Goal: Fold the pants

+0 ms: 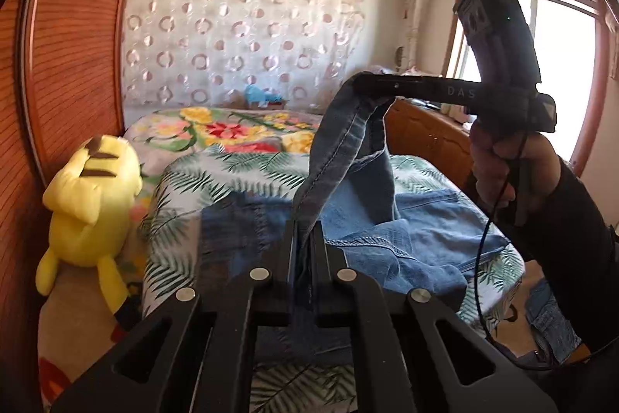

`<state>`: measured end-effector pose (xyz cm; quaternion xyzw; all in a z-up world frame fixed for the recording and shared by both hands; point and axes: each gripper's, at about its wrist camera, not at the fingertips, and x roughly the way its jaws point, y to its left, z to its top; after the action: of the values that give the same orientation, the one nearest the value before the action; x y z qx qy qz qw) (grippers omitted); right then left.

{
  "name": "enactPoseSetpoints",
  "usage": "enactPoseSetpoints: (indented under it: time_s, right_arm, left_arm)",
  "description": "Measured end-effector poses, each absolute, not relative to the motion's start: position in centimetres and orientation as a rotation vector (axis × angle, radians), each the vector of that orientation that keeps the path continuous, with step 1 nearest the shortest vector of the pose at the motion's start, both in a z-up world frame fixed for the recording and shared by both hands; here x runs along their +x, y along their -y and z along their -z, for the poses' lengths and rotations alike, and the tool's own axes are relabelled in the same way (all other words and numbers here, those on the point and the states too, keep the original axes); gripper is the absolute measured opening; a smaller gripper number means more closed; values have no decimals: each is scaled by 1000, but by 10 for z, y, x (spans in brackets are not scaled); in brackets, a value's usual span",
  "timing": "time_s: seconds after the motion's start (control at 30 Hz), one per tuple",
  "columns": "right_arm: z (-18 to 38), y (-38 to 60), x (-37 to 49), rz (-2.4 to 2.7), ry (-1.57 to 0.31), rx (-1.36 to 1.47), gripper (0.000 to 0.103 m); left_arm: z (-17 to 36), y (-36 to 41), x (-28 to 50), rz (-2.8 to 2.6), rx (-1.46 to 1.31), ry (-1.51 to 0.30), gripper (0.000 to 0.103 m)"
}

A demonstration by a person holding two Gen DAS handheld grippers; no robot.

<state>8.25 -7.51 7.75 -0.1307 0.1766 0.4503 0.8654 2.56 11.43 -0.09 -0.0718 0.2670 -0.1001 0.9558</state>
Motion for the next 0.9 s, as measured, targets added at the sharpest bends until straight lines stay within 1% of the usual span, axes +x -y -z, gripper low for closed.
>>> enactPoseSetpoints:
  time_s: [0.17, 0.4, 0.43, 0.47, 0.53, 0.57, 0.6, 0.63, 0.67, 0.7, 0.73, 0.8, 0.83, 0.9]
  right_arm:
    - [-64, 38, 98, -952, -438, -327, 6]
    - [-36, -1, 127, -936, -547, -362, 6]
    - [-34, -5, 130, -933, -565, -371, 12]
    - [-34, -10, 132, -923, -574, -378, 16]
    - [-36, -14, 135, -911, -582, -383, 31]
    - [-40, -20, 132, -912, -577, -377, 37]
    - [-42, -19, 129, -912, -574, -368, 47]
    - [-45, -17, 129, -914, -572, -359, 56]
    - [-48, -13, 126, -917, -562, -349, 57]
    - [-52, -8, 126, -912, -549, -337, 58]
    - [-50, -3, 123, -903, -541, -331, 58]
    - [-49, 10, 120, -880, -536, -334, 58]
    - [-48, 19, 118, -870, -529, -341, 58]
    - [-45, 39, 113, -842, -520, -356, 58]
  left_arm:
    - [34, -137, 34, 148, -168, -621, 7]
    - [71, -141, 38, 114, -172, -703, 7]
    - [74, -140, 38, 113, -170, -711, 7]
    - [76, -139, 38, 108, -168, -717, 7]
    - [82, -139, 38, 99, -170, -731, 7]
    - [82, -138, 37, 96, -168, -736, 7]
    - [83, -139, 36, 92, -170, -739, 7]
    - [85, -139, 36, 92, -174, -745, 7]
    - [86, -140, 37, 92, -177, -750, 8]
    - [87, -141, 37, 88, -179, -754, 16]
    - [87, -141, 37, 79, -179, -756, 22]
    - [86, -144, 36, 72, -181, -748, 45]
    - [86, -145, 35, 72, -184, -743, 49]
    - [85, -147, 35, 72, -187, -737, 62]
